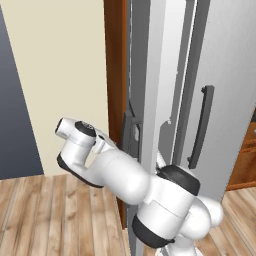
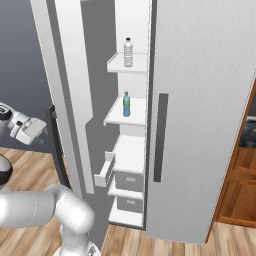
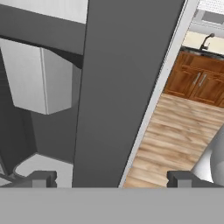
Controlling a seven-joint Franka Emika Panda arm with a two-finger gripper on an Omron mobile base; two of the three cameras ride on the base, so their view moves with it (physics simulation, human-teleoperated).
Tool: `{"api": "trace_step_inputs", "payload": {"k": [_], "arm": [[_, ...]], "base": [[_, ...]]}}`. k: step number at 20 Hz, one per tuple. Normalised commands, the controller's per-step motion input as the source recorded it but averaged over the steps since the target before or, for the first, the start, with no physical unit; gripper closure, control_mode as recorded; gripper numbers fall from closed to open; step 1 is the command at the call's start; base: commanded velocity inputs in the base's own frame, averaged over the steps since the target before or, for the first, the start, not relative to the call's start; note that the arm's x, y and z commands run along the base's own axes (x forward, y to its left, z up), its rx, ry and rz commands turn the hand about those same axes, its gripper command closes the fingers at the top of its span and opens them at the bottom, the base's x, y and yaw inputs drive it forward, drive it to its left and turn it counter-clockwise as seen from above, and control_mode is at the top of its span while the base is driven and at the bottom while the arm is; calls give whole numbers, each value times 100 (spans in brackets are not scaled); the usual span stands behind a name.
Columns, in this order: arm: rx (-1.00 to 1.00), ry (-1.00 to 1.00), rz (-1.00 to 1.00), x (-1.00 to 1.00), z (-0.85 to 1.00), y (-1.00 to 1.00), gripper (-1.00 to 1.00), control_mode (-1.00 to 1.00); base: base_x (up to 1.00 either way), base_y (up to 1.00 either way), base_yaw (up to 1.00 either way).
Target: Take the bottled waters from the counter and place them in the freezer to freeze. Close the freezer door after placing the bottles.
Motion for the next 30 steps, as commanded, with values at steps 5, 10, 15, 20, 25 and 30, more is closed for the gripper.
{"api": "trace_step_inputs", "payload": {"k": [5,10,15,20,25,30], "arm": [[0,0,0,10,-2,-2,-100,-100],[0,0,0,0,0,-6,-100,-100],[0,3,0,0,0,-8,-100,-100],[0,7,0,0,0,-16,-100,-100],[0,8,0,-6,0,-36,-100,-100],[0,10,0,-6,0,-45,-100,-100]], "base": [[0,0,0],[0,0,0],[0,0,0],[0,0,0],[0,0,0],[0,0,0]]}}
